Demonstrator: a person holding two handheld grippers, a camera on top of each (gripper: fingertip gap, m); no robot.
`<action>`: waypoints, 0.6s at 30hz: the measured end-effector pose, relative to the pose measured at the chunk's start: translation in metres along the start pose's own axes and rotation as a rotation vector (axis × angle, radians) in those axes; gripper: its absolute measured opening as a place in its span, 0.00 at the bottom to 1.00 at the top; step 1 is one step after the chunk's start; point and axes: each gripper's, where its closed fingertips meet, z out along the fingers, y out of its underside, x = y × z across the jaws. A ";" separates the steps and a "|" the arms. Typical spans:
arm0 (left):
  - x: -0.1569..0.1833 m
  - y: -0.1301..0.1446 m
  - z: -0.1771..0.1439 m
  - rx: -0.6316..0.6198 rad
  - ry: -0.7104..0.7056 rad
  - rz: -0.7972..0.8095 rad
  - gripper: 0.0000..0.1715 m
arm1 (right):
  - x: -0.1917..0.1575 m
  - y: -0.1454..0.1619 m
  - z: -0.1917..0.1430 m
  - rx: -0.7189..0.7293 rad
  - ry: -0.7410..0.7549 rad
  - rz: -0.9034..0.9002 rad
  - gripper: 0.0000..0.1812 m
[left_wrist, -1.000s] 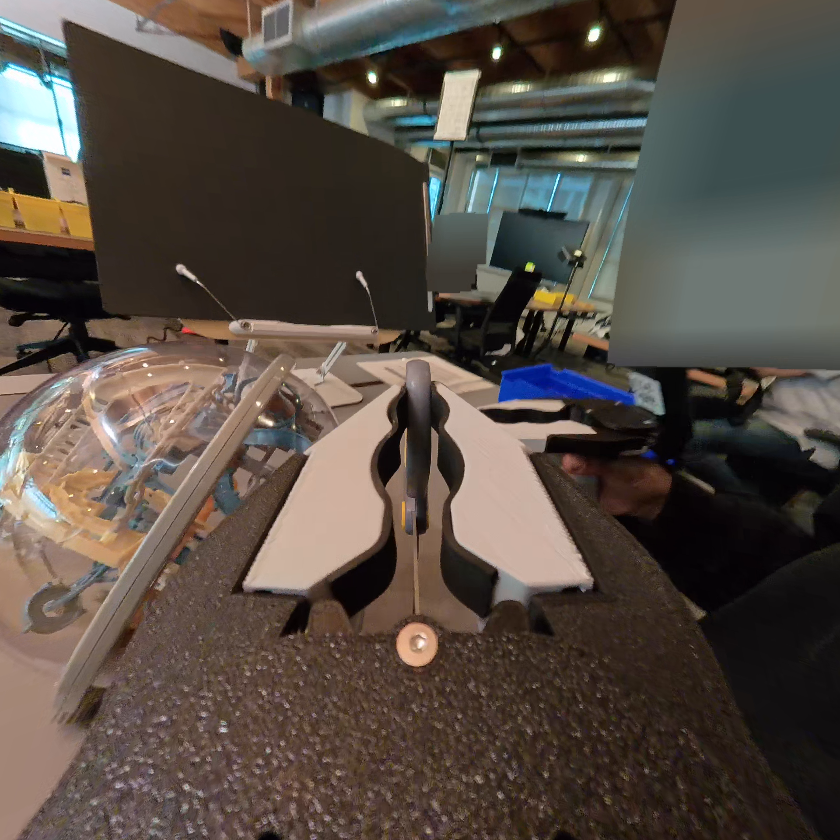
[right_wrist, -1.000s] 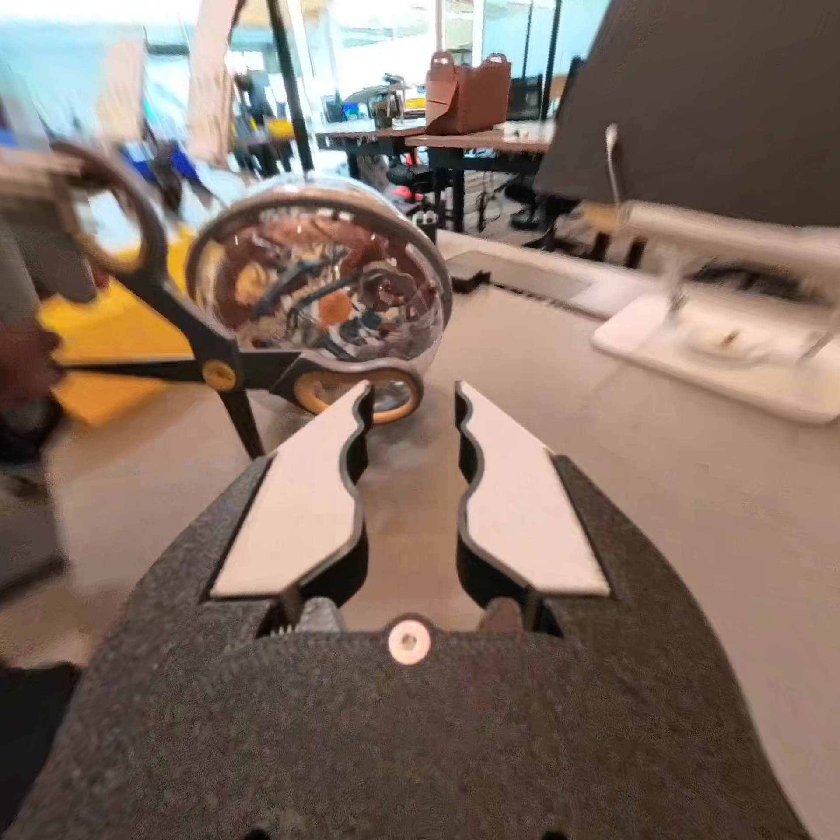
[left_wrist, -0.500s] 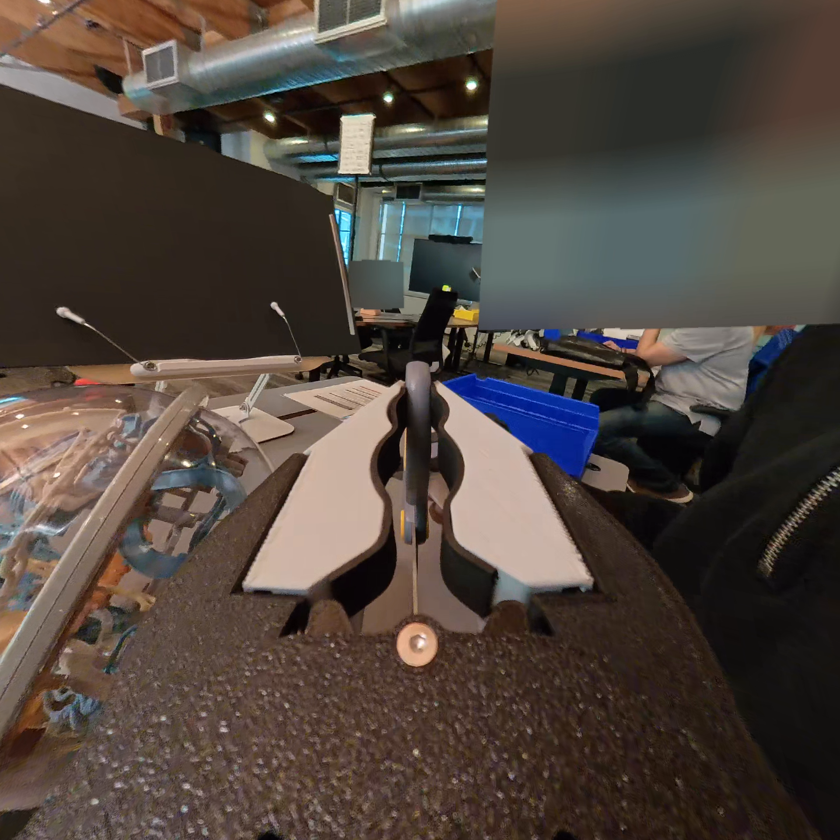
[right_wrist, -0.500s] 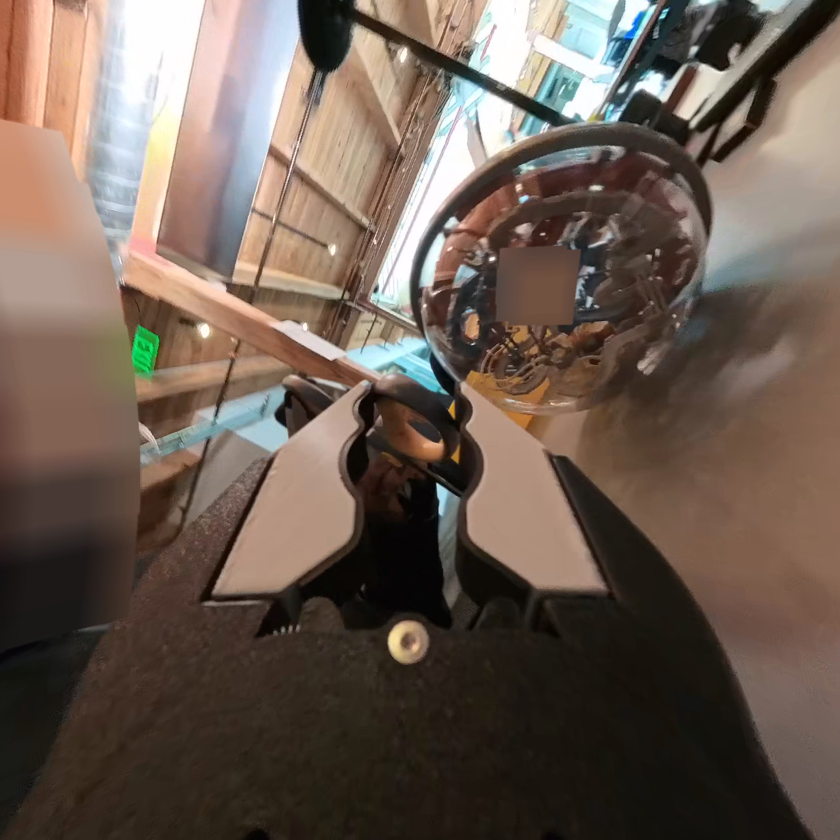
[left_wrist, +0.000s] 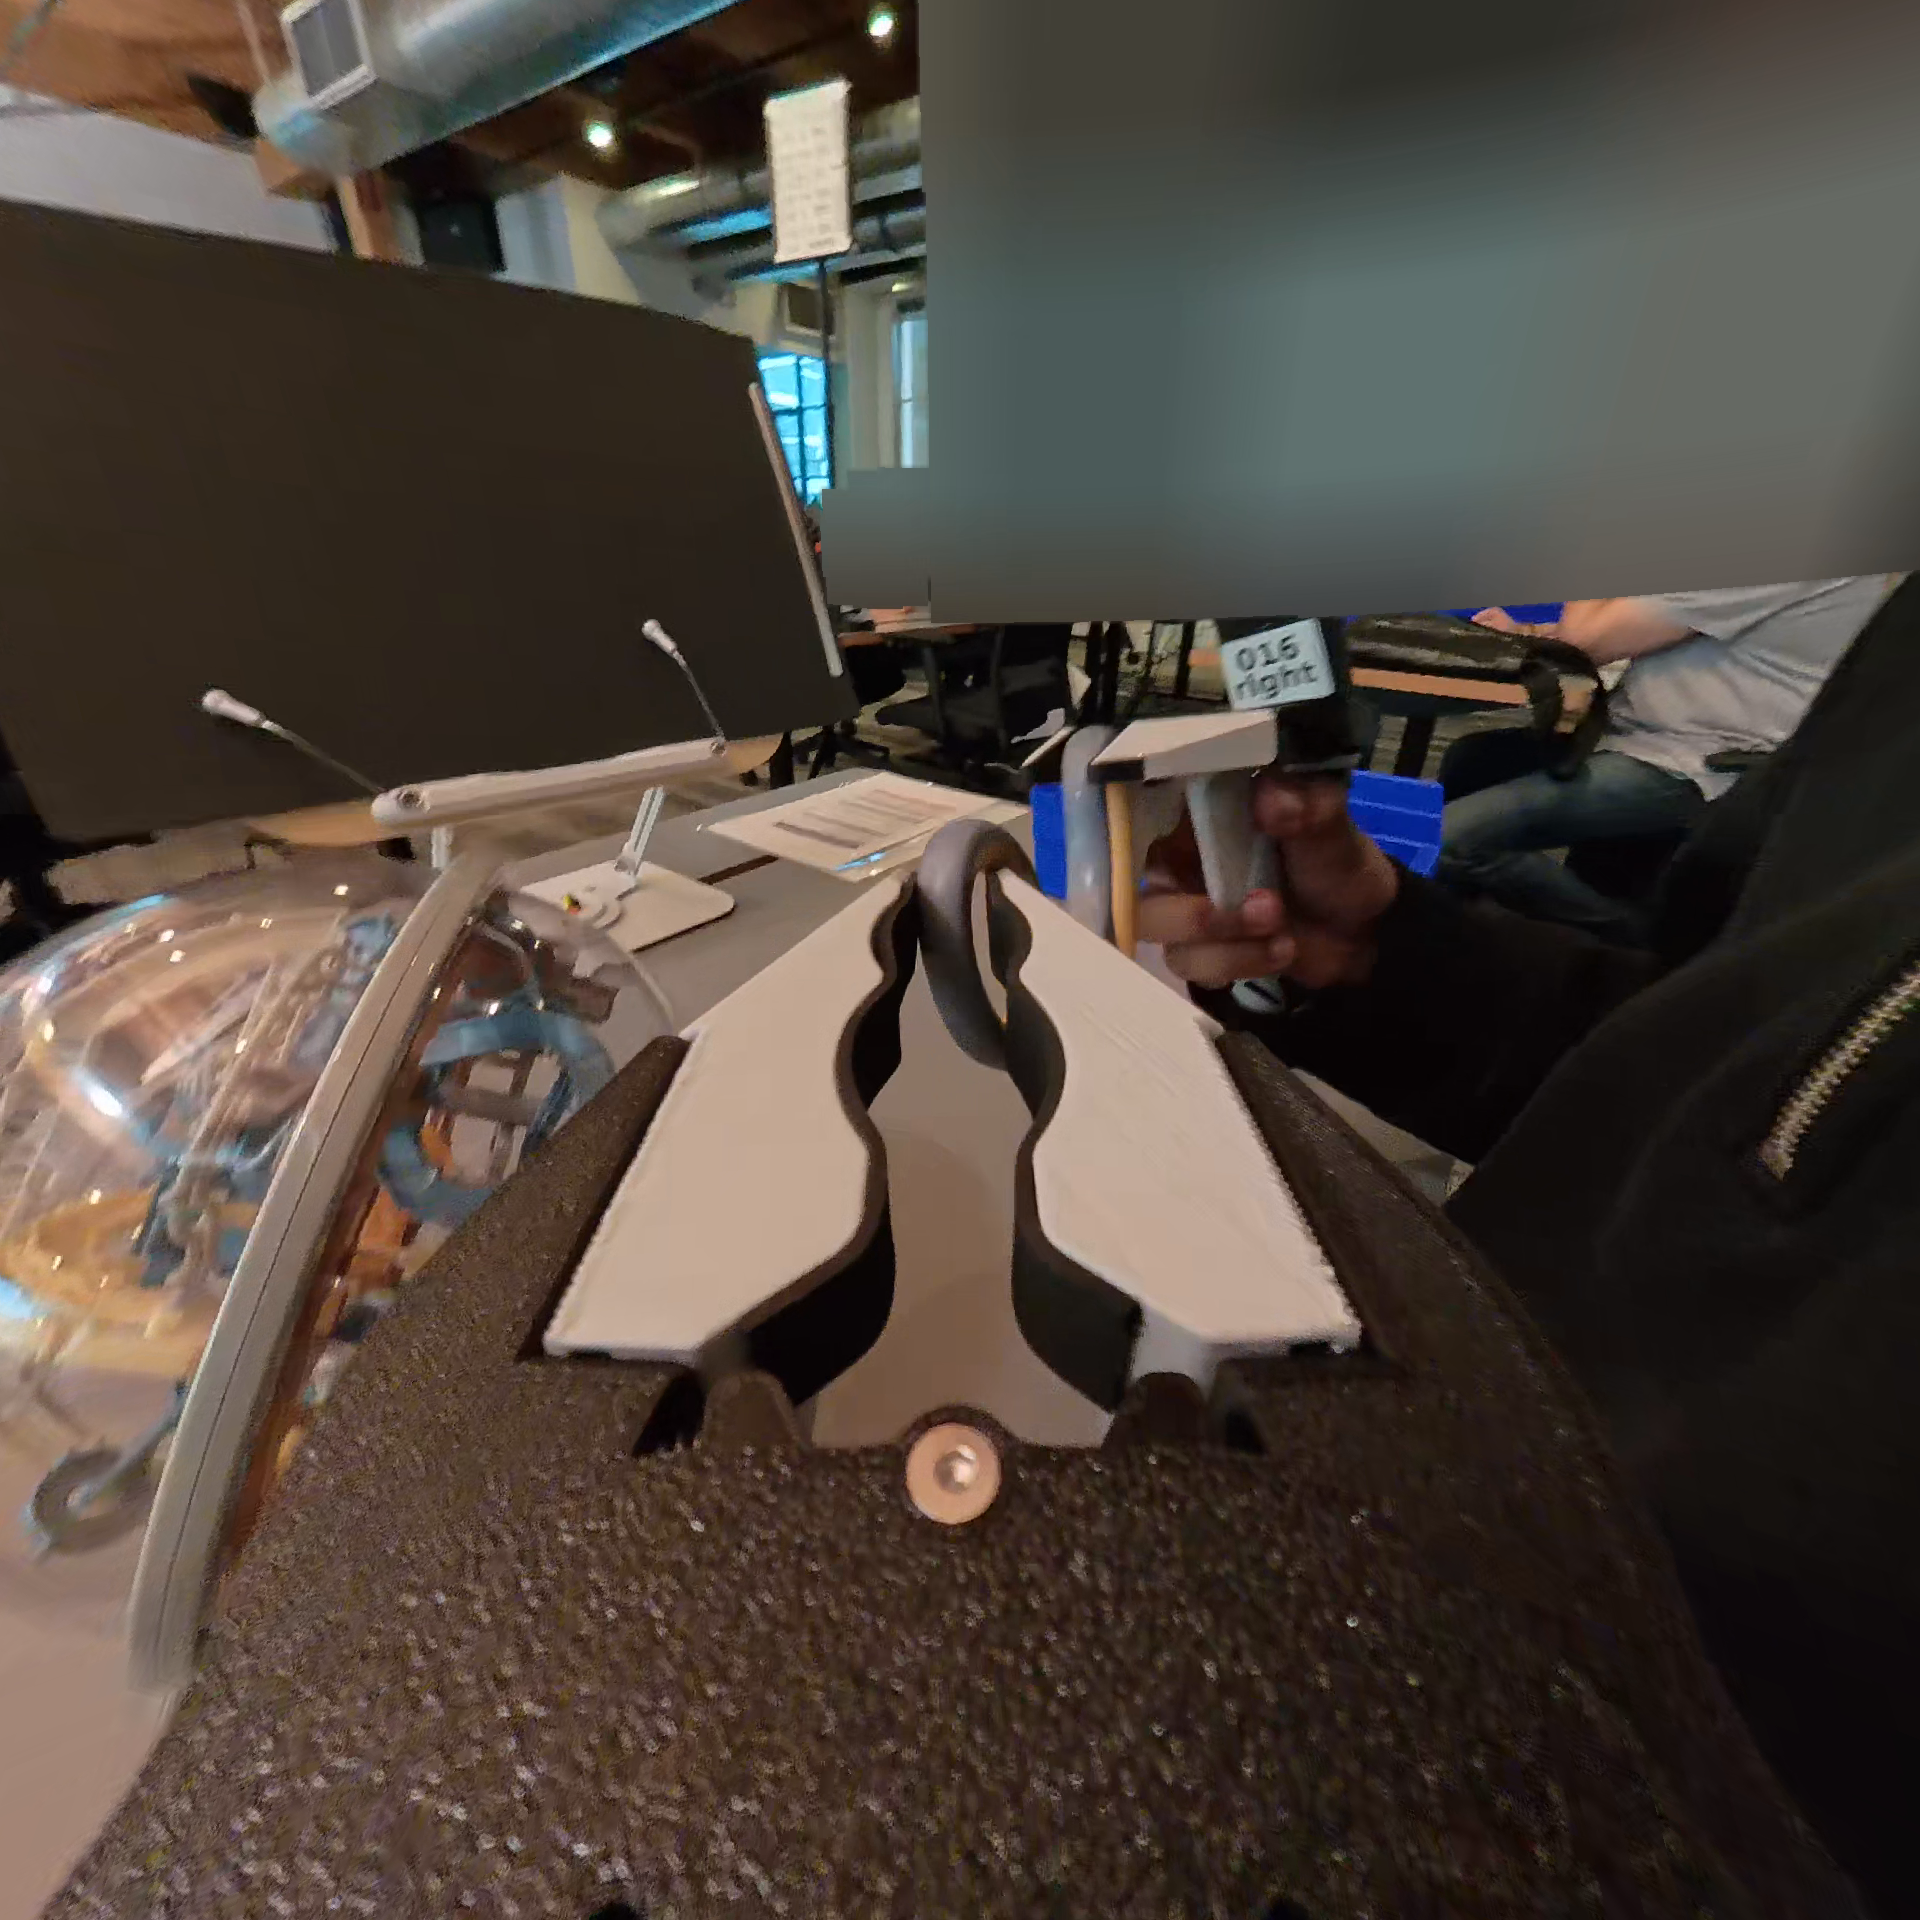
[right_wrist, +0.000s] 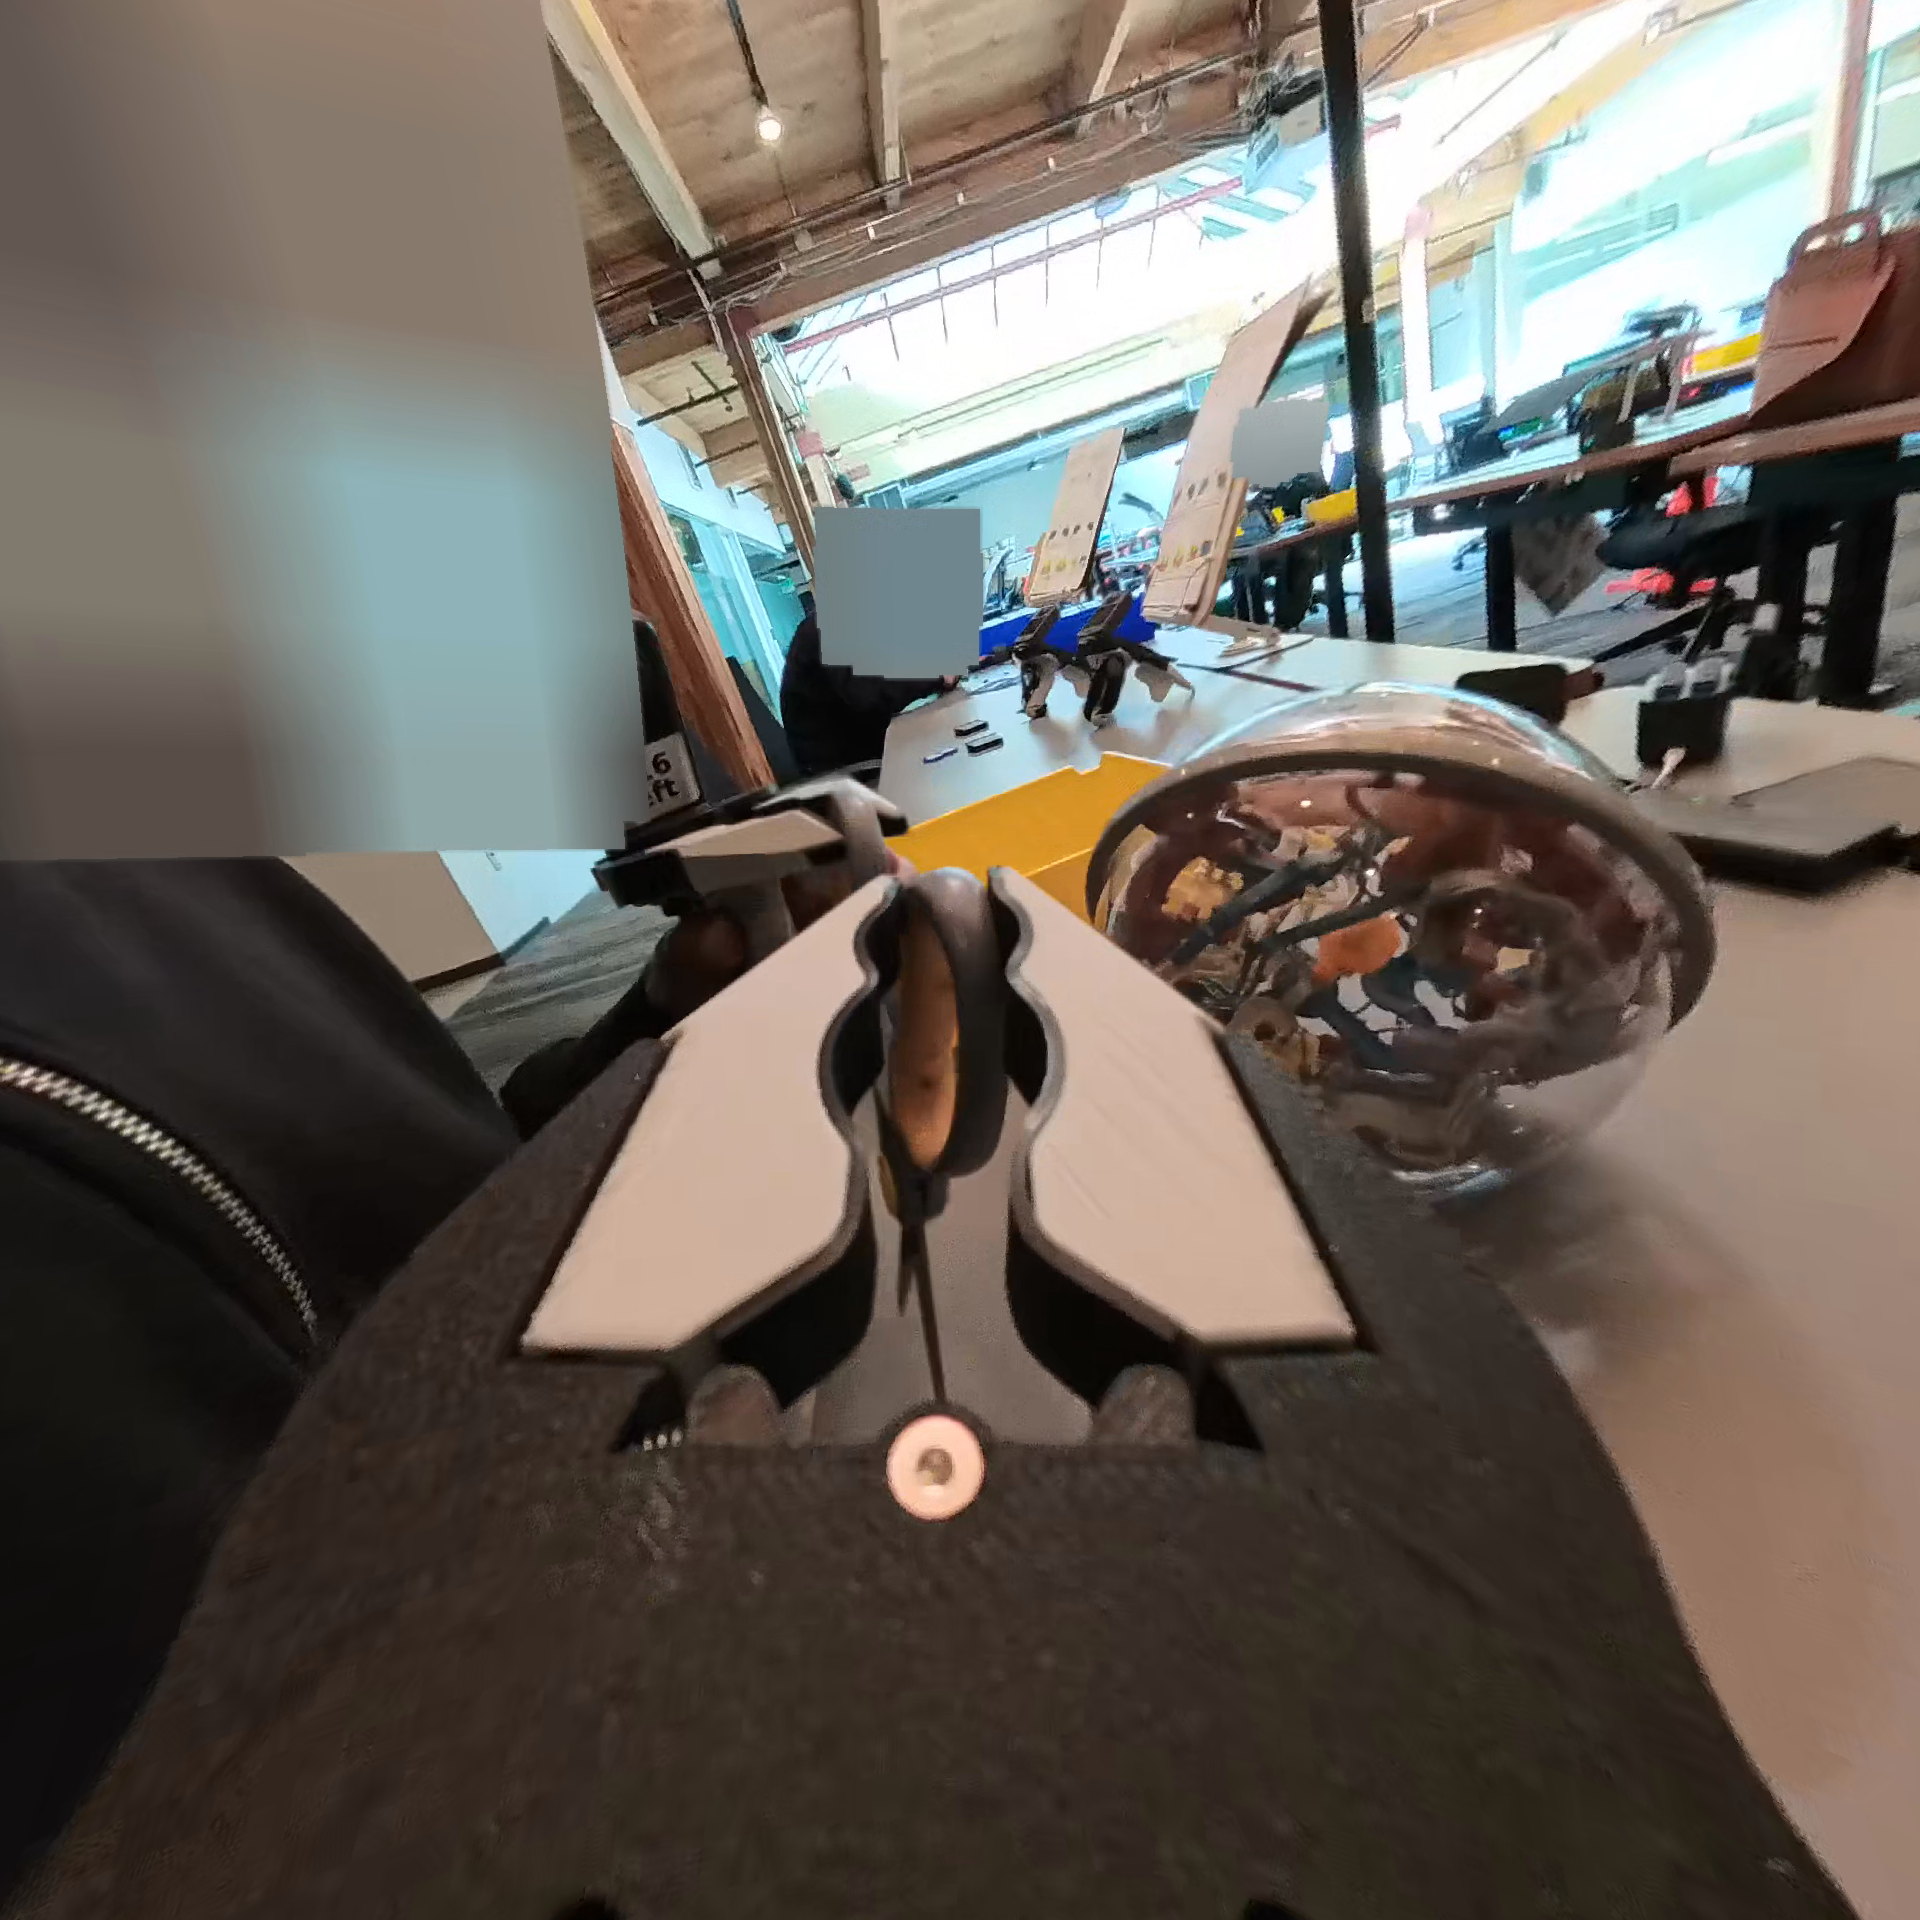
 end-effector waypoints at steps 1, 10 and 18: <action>-0.001 0.003 -0.002 -0.006 -0.013 -0.010 0.07 | -0.002 0.001 0.000 -0.004 0.004 -0.025 0.08; -0.014 0.015 -0.022 0.050 -0.019 -0.363 0.15 | -0.023 0.025 -0.006 -0.178 -0.002 -0.454 0.06; 0.011 0.044 -0.014 0.004 0.205 -0.814 0.16 | -0.067 0.013 -0.029 -0.208 -0.215 -0.984 0.06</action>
